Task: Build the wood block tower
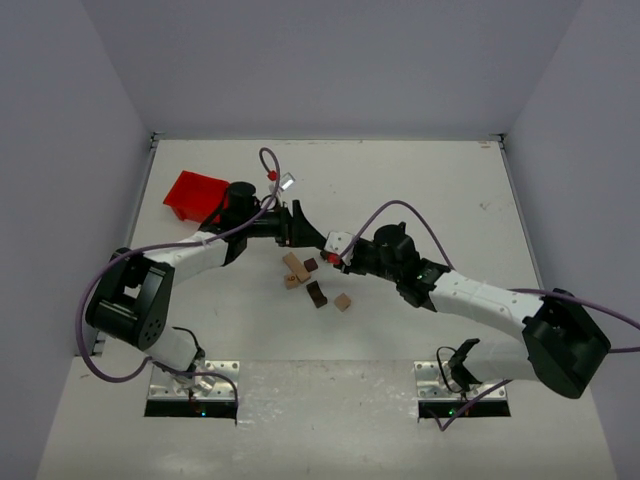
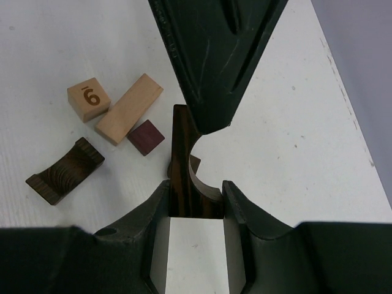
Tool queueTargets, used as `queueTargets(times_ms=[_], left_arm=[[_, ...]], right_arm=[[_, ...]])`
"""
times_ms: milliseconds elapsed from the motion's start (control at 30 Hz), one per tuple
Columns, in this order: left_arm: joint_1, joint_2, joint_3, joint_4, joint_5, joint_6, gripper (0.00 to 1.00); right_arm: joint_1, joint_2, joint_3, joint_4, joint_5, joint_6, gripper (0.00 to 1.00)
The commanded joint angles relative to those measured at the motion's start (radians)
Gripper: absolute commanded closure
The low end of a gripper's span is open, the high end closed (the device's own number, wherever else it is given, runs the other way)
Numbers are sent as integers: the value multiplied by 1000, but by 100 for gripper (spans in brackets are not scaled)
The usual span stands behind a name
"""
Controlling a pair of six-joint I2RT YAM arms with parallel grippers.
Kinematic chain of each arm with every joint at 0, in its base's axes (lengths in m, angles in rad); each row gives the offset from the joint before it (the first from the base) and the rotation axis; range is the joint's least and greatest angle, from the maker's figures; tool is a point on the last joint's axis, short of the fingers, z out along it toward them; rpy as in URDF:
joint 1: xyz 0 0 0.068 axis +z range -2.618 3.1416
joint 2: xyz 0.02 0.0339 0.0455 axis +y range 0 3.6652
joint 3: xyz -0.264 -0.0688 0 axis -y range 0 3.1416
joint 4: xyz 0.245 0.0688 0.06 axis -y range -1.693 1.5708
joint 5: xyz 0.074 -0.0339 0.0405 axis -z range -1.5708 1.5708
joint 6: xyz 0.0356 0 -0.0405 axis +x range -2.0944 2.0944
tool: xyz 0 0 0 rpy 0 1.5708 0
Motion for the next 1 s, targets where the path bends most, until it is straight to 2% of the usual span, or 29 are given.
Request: queueTargets(times_ms=[0,67,167,333,433,500,600,733,800,833,867,900,967], left_arm=[[-18,5,47,119,94,11,26],[-28,8,51,119,87,13,39],[-35,17,58,118,78,12,51],[-56,46,77,108,83,24,52],[-64,49,81,106,83,33,59],[-66,47,82,104,78,37,67],[-68,39,81,96,73,45,98],[-68,25,78,92,55,63,100],[-68,10,76,78,2,84,100],[-68,4,73,75,1,90,100],[-68,-15,67,55,-78,107,100],[-68,-32,62,34,-160,122,100],[-68,-59,53,0,-333,148,100]], right_arm=[[5,-45,-7,34,-20,-44,92],[5,-56,-9,29,-22,-45,92],[3,-63,-10,21,-34,-43,92],[4,-68,-6,10,-49,-43,92],[5,-71,-5,7,-45,-45,92],[4,-72,-3,3,-49,-45,92],[3,-72,-4,5,-39,-42,91],[5,-64,12,-22,-36,-31,86],[5,-51,32,-45,-30,-7,58],[5,-48,37,-46,-24,4,36],[5,-44,44,-53,-20,18,15],[5,-43,48,-61,-17,28,2],[5,-51,45,-71,-14,36,1]])
